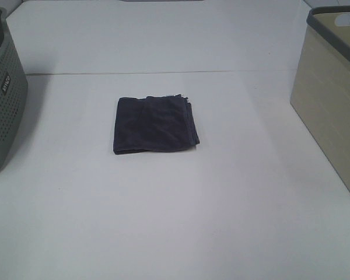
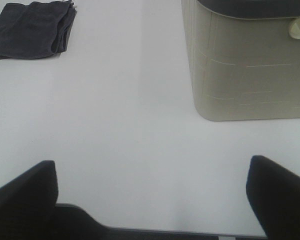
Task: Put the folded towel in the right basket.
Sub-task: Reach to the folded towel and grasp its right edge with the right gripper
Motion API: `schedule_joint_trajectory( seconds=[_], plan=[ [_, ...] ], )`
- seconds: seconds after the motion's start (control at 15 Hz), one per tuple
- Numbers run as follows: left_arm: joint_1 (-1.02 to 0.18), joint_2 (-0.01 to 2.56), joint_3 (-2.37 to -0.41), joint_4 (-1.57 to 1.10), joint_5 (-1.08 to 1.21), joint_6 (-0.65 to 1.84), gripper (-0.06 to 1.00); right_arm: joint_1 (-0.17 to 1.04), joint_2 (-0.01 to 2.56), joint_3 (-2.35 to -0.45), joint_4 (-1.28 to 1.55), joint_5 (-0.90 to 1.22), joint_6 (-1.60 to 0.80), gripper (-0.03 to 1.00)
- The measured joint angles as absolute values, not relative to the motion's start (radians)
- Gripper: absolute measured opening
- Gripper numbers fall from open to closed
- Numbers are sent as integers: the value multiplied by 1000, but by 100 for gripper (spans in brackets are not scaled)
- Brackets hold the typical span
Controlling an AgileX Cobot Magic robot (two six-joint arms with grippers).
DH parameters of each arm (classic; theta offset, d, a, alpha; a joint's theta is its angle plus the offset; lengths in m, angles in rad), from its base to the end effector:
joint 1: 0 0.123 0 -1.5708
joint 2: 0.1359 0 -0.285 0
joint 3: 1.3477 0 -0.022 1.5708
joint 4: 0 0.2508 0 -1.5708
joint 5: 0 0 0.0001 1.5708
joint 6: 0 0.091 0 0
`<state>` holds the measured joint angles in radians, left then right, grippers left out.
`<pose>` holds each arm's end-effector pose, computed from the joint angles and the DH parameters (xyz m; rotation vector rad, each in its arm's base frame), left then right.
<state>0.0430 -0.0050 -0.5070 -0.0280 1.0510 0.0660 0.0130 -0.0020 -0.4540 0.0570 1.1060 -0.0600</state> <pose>-0.0060 -0.0025 0.2800 0.0246 2.0223 0.0357 -0.0023 0.0046 0.2610 -0.0805 2.1309 0.0417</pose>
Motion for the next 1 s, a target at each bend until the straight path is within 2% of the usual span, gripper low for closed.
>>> schedule_joint_trajectory(
  seconds=[1.0],
  plan=[
    [43, -5, -507, -28, 1051, 66, 99, 13, -2, -454, 65, 1106, -60, 98]
  ],
)
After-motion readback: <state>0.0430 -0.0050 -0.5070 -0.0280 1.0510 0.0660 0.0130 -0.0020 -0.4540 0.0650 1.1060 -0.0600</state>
